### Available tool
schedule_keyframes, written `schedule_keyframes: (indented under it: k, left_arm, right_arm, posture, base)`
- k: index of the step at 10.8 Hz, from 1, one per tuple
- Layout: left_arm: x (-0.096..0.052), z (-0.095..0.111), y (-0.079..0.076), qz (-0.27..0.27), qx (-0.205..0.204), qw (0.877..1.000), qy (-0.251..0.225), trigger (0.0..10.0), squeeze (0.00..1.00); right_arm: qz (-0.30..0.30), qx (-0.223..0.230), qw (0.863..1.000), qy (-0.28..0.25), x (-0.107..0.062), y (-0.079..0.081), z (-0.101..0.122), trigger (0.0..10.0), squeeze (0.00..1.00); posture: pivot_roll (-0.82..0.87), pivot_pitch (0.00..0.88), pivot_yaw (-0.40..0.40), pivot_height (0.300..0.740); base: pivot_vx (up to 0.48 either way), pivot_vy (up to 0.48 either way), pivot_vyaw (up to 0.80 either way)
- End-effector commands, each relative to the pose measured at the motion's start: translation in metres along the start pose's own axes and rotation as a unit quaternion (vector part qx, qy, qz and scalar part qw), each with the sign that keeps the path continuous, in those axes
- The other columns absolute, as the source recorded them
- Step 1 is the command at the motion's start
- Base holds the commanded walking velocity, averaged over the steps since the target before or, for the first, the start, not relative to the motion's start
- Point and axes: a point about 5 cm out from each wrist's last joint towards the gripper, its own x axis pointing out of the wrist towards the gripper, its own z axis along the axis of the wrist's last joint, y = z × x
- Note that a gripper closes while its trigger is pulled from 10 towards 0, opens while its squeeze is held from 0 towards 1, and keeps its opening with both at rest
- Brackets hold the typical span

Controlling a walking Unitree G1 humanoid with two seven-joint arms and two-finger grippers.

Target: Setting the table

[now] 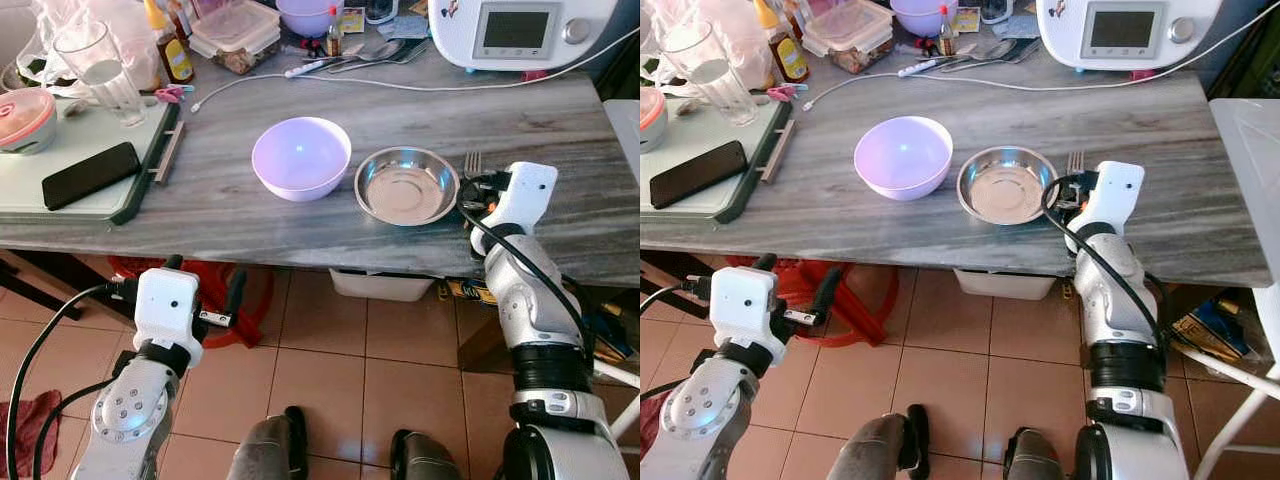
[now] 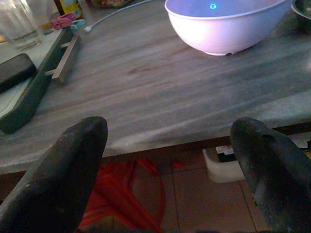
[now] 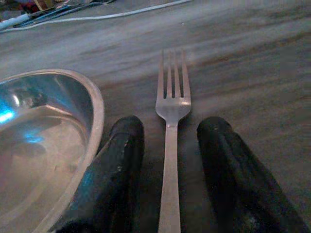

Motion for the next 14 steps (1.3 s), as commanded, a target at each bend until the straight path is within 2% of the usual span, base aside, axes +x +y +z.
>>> schedule_keyframes:
  k: [1,6,9,10,12,14]
  left_arm:
    - [-0.001,-0.005,0.001,0.006,0.002,1.0,0.012,10.0,0.0]
    - [0.0,-0.005,-0.001,0.01,-0.002,1.0,0.009,10.0,0.0]
    - [-0.001,-0.005,-0.001,0.011,-0.003,1.0,0.009,10.0,0.0]
    - [-0.001,-0.004,-0.001,0.01,-0.003,1.0,0.01,10.0,0.0]
    - [-0.004,-0.005,0.0,0.008,-0.003,1.0,0.014,10.0,0.0]
    - [-0.006,-0.006,0.0,0.005,-0.004,1.0,0.019,10.0,0.0]
  right_arm:
    - [-0.008,0.0,1.0,0.021,-0.003,-0.004,-0.013,10.0,1.0]
    - [-0.001,-0.016,0.999,-0.031,-0.005,-0.003,0.002,10.0,1.0]
    - [-0.037,-0.058,0.991,-0.114,-0.017,-0.009,0.022,10.0,1.0]
    - [-0.06,-0.072,0.989,-0.113,-0.017,-0.012,0.023,10.0,1.0]
    - [-0.097,-0.095,0.988,-0.073,-0.013,-0.022,0.017,10.0,1.0]
    - [-0.098,-0.097,0.99,-0.032,-0.006,-0.03,0.014,10.0,1.0]
  posture:
    - [0.15,0.211,0.116,0.74]
    - [0.14,0.209,0.108,0.74]
    - [0.14,0.213,0.104,0.74]
    - [0.15,0.218,0.11,0.74]
    - [0.15,0.225,0.114,0.74]
    - [0.15,0.234,0.12,0.74]
  base:
    - [0.0,0.0,0.0]
    - [0.0,0.0,0.0]
    - [0.0,0.0,0.0]
    - [0.0,0.0,0.0]
    - [0.0,0.0,0.0]
    - [0.0,0.0,0.0]
